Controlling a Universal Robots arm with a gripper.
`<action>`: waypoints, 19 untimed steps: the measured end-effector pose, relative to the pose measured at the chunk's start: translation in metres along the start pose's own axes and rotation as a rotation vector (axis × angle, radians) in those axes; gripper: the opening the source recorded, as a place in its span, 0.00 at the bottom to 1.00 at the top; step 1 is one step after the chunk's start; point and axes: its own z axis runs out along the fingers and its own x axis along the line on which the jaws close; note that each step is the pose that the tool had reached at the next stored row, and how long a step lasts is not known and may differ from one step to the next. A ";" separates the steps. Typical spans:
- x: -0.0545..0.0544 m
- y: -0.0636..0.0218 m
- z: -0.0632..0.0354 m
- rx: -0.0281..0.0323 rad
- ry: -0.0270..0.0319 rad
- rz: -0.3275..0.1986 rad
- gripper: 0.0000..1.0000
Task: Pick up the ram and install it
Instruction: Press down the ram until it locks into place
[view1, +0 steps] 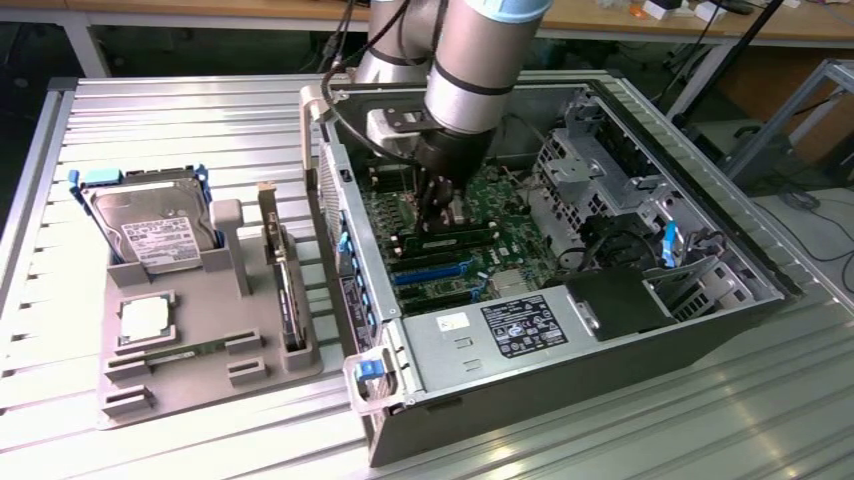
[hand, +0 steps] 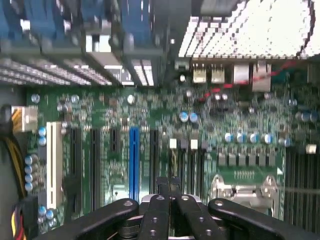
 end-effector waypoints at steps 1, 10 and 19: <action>-0.001 0.0068 0.0003 -0.0001 0.0027 0.000 0.11; -0.008 0.0132 0.0074 -0.0002 0.0138 0.001 0.11; -0.008 0.0131 0.0203 -0.0011 0.0171 0.001 0.11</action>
